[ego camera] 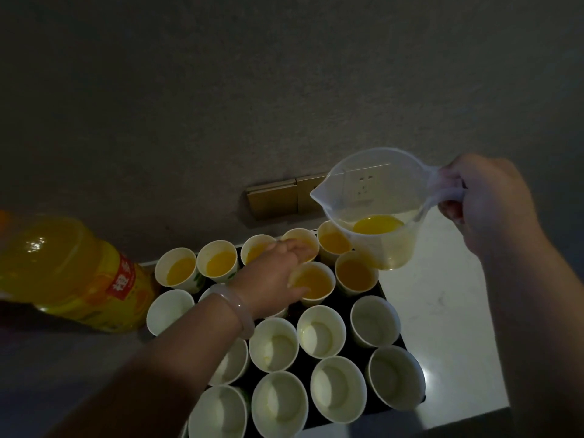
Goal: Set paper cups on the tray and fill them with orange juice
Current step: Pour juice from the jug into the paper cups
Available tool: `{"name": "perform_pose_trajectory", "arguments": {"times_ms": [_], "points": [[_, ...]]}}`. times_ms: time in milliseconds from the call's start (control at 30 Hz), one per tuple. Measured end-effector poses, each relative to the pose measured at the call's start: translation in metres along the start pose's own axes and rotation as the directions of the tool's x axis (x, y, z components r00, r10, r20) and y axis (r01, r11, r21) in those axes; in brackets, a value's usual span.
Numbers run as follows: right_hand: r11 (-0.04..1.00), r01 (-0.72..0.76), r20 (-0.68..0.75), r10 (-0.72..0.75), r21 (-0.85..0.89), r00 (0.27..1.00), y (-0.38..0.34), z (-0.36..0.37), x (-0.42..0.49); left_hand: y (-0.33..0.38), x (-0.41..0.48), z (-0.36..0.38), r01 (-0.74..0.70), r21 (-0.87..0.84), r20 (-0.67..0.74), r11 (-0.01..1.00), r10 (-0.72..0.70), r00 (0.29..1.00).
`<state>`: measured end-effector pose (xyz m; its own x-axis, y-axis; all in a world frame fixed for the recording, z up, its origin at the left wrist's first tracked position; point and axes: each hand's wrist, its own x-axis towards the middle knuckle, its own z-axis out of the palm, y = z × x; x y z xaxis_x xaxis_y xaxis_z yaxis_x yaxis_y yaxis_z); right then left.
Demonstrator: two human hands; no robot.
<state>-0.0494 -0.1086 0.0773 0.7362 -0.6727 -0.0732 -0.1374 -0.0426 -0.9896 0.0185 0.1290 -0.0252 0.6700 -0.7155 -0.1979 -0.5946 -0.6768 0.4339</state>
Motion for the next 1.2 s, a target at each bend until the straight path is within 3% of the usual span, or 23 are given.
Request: {"name": "perform_pose_trajectory", "arguments": {"times_ms": [133, 333, 800, 1200], "points": [[0.999, 0.013, 0.016, -0.012, -0.034, 1.0, -0.004, 0.004, -0.006, -0.009, -0.022, -0.011, 0.121, -0.044, -0.237, 0.992, -0.128, 0.963], [0.998, 0.029, 0.039, -0.026, -0.054, 0.999, -0.009, 0.015, -0.013, -0.014, -0.051, -0.009, 0.249, 0.091, -0.078, 0.964, -0.242, 0.967], [0.996, 0.002, 0.062, 0.003, -0.088, 0.998, -0.009, 0.03, -0.02, -0.004, -0.052, 0.014, 0.426, 0.215, -0.147, 0.879, -0.402, 0.904], [0.994, 0.024, 0.103, -0.012, -0.111, 0.995, -0.02, 0.037, -0.034, 0.001, -0.064, 0.005, 0.395, -0.174, -0.263, 0.902, -0.429, 0.864]]}}
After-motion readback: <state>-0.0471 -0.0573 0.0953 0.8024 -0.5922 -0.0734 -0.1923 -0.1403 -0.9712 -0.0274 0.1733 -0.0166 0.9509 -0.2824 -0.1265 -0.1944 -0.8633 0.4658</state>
